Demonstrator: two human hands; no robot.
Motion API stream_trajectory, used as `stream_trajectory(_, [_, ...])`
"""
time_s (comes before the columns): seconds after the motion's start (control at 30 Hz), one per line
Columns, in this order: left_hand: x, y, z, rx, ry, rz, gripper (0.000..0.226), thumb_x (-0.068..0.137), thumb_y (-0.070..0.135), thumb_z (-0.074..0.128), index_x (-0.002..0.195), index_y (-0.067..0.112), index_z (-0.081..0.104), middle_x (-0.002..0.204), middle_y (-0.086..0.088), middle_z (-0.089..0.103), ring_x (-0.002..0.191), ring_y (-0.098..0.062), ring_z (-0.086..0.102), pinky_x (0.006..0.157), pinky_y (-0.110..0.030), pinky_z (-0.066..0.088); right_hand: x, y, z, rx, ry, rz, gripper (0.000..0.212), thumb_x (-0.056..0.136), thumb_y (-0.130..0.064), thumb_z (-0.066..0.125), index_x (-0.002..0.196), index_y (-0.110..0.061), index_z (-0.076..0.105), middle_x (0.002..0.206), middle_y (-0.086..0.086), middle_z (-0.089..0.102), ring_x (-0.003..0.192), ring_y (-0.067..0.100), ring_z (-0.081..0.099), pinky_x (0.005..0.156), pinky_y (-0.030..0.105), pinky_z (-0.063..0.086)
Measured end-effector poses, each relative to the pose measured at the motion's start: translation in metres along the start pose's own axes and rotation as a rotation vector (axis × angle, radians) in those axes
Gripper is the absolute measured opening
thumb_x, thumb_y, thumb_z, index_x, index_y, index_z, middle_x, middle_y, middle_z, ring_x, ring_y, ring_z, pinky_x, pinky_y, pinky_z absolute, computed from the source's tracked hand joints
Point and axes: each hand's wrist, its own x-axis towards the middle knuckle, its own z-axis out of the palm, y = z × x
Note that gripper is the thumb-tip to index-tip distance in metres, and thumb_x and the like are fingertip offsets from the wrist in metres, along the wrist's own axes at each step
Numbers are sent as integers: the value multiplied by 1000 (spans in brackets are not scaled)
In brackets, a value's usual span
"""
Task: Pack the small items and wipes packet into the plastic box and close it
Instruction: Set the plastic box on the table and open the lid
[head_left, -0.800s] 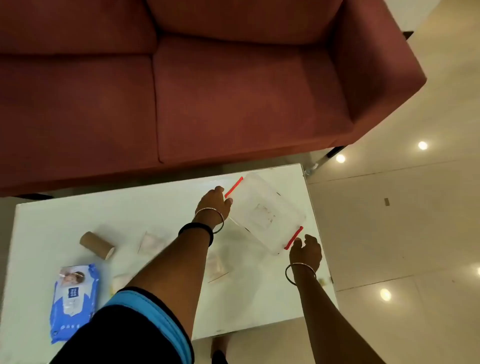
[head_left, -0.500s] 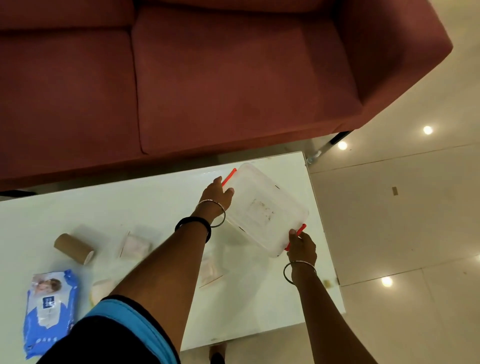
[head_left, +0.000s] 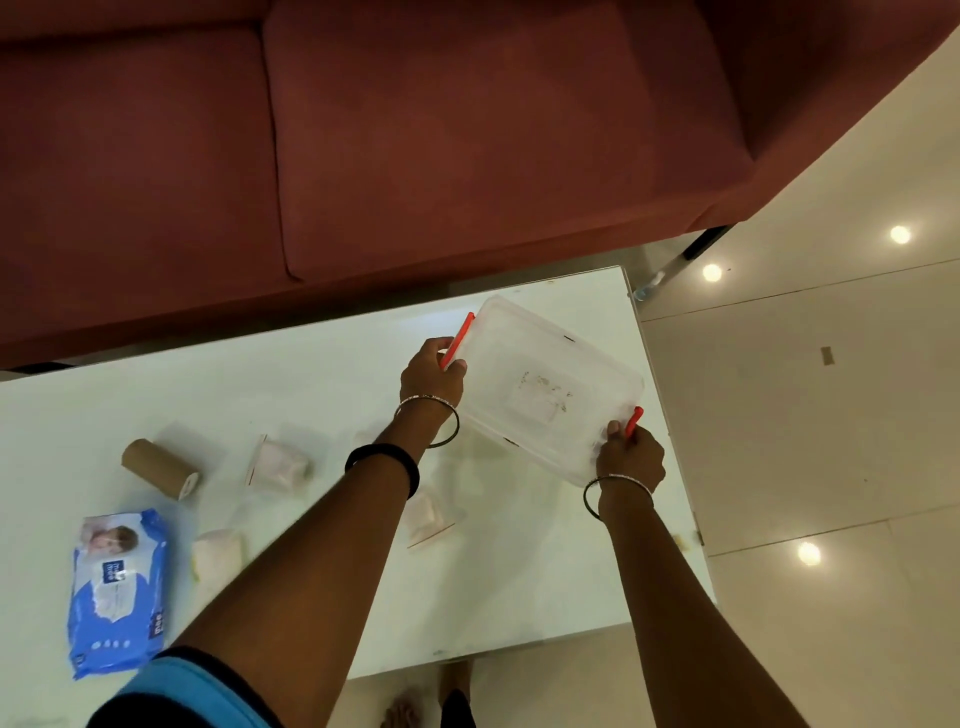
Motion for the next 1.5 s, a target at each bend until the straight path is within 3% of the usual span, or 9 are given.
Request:
stream_trajectory(0.27, [-57,-23,-23,-115,11,-36,30,87,22,60,117,15,62,110,-11,68,101,-29,63,92,-39,51,-34,32,-33,73,-22,-85,24,91,-30,57,83,-10,69,77,10,67,79,33,62,73,31,43])
stream_trajectory(0.4, [-106,-64,-41,-165,67,-54,24,85,22,63,108,19,66,101,-5,71,88,-21,62,84,-32,48,-75,64,-47,103,-73,-154,22,90,-29,59,92,-12,72,84,10,73,83,31,68,82,38,53])
stream_trajectory(0.57, [-163,-133,-63,-235,148,-143,18,84,24,64,101,24,68,94,-3,72,89,-26,66,77,-31,48,-130,96,-53,64,-97,-235,24,91,-29,61,108,-18,73,91,5,75,81,23,65,75,26,38])
stream_trajectory(0.73, [-206,-194,-86,-261,268,-234,18,82,27,65,100,25,69,88,-4,72,87,-29,66,79,-33,48,-180,116,-46,45,-196,-256,27,89,-31,65,111,-18,73,95,8,76,92,27,69,86,34,50])
stream_trajectory(0.83, [-220,-225,-102,-279,325,-294,21,83,28,64,102,23,70,95,-8,73,91,-29,65,84,-35,49,-205,126,-32,26,-236,-262,27,88,-33,66,108,-17,74,92,8,76,91,28,69,82,31,50])
stream_trajectory(1.1, [-216,-293,-132,-297,426,-391,23,84,32,61,104,22,69,101,-8,72,92,-30,65,83,-34,48,-232,139,21,-40,-451,-323,24,87,-30,68,106,-16,74,88,3,74,94,29,69,83,35,53])
stream_trajectory(1.17, [-207,-304,-137,-301,445,-390,26,85,34,60,106,23,69,103,-8,72,95,-29,64,87,-35,48,-232,136,36,-46,-483,-354,23,87,-27,68,106,-16,74,89,5,74,92,30,69,86,42,55])
stream_trajectory(1.27, [-192,-315,-143,-325,459,-377,29,85,35,58,109,21,69,105,-9,72,100,-31,64,95,-42,49,-229,127,57,-65,-493,-396,21,88,-26,67,106,-17,74,91,7,74,90,30,69,89,50,54])
stream_trajectory(1.5, [-168,-330,-147,-375,447,-365,31,83,41,60,104,20,68,107,-10,72,101,-30,66,93,-47,52,-221,110,85,-68,-493,-467,20,88,-23,67,103,-12,74,92,14,74,90,37,67,88,54,53])
